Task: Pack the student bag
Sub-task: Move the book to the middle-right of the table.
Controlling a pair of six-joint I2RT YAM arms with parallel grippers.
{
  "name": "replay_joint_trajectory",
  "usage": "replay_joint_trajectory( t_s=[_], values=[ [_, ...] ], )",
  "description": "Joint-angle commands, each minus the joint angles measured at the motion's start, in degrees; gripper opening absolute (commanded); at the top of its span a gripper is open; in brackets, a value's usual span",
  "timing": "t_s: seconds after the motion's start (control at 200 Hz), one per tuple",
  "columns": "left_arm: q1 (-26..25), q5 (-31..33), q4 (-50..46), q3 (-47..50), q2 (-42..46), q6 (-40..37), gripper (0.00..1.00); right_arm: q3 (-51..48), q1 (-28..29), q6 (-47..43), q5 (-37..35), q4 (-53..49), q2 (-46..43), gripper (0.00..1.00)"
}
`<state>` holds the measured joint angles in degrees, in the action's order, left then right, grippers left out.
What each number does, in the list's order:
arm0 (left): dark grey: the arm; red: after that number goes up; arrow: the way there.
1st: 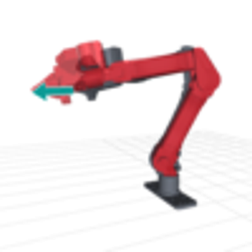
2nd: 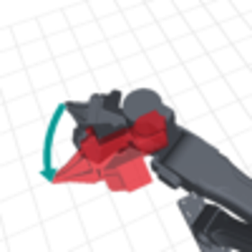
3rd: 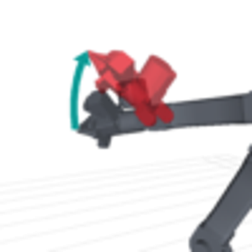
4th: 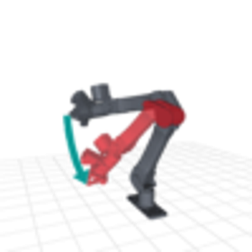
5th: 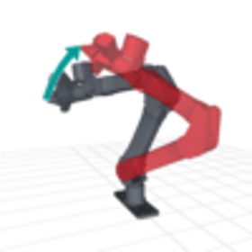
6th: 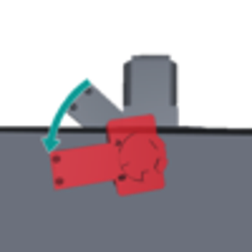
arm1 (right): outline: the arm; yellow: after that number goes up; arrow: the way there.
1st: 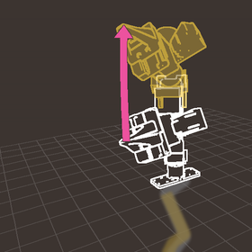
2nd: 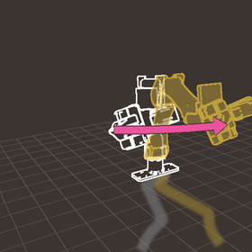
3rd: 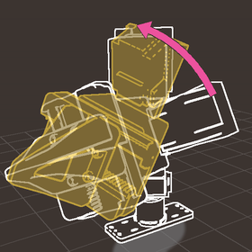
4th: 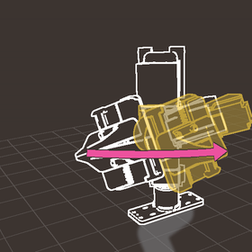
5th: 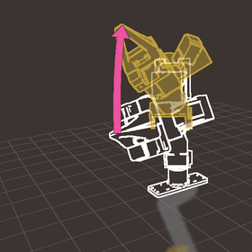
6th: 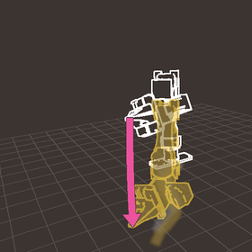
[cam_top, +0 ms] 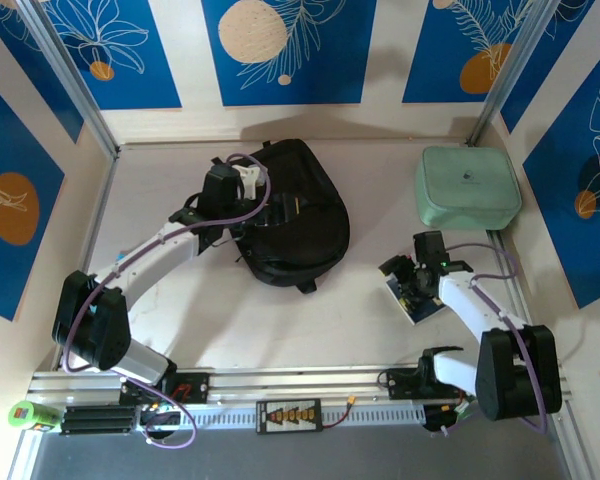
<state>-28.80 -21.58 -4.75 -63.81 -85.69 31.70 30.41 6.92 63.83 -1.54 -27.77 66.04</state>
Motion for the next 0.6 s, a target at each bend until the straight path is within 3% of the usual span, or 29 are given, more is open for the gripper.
replay_joint_trajectory(
  t_s=[0.0, 0.115, 0.24, 0.42, 0.595],
  values=[
    [-1.0, -2.2, 1.9, 0.5, 0.0, 1.1, 1.00, -2.6, 3.9, 5.6, 1.7, -1.4, -0.3, 0.84],
    [-1.9, -2.5, 1.7, 0.8, 0.2, 1.2, 1.00, -1.2, 6.7, 4.8, 2.4, -2.0, -0.9, 0.83],
    [-2.8, -2.1, 1.4, 0.9, 0.3, 1.2, 1.00, 3.3, 5.1, 0.1, -4.2, -9.0, -3.6, 0.83],
    [-3.8, -2.1, 1.4, 0.4, -0.5, 1.0, 1.00, 6.9, -8.0, -11.2, -4.7, -9.3, -5.9, 0.84],
    [-4.5, -2.1, 1.2, -1.3, -1.9, 1.4, 1.00, 8.6, -17.5, -17.9, -1.5, -5.5, 0.6, 0.84]
  ],
)
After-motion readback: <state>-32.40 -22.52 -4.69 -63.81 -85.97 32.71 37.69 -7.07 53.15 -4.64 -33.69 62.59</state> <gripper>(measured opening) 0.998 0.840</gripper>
